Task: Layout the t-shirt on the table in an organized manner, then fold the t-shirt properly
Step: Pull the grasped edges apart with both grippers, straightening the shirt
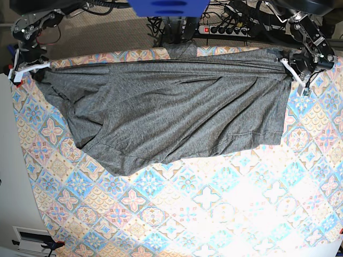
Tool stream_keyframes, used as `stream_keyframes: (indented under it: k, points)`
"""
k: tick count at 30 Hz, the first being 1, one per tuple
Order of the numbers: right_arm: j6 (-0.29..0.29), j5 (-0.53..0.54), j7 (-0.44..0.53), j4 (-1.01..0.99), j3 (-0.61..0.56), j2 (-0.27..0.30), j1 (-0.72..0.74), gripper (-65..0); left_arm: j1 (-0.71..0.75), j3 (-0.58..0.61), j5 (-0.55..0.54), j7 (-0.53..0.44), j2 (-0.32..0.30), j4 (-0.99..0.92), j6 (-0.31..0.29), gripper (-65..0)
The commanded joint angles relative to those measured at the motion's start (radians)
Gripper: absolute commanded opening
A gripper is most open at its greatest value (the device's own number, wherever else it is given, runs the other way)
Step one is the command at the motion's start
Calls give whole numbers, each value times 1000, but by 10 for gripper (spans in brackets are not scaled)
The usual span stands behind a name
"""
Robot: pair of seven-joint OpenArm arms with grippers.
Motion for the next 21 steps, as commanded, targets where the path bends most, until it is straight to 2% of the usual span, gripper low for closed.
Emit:
stream_keyframes:
  k: [1,6,9,14,17,21]
  points:
    - [-10,12,35,25,6,26,-7,-650,4,-8,84,23,-22,-7,15,-650]
    - [-10,10,35,25,3,17,-9,-650,9,23,84,21,-19,-13,15,-650]
    - [-10,10,34,26,-8,-31,-9,-650,10,52,103,21,-19,-10,15,-650]
    - [-10,10,34,26,-79,-43,-10,-641,1,47,141,21,16,15,15,-497]
    - [-10,10,34,40,-88,-43,-10,-564,3,46,146,21,41,56,15,-429]
    - [-10,10,34,123,-91,-43,-10,-484,7,46,146,26,46,98,15,-399]
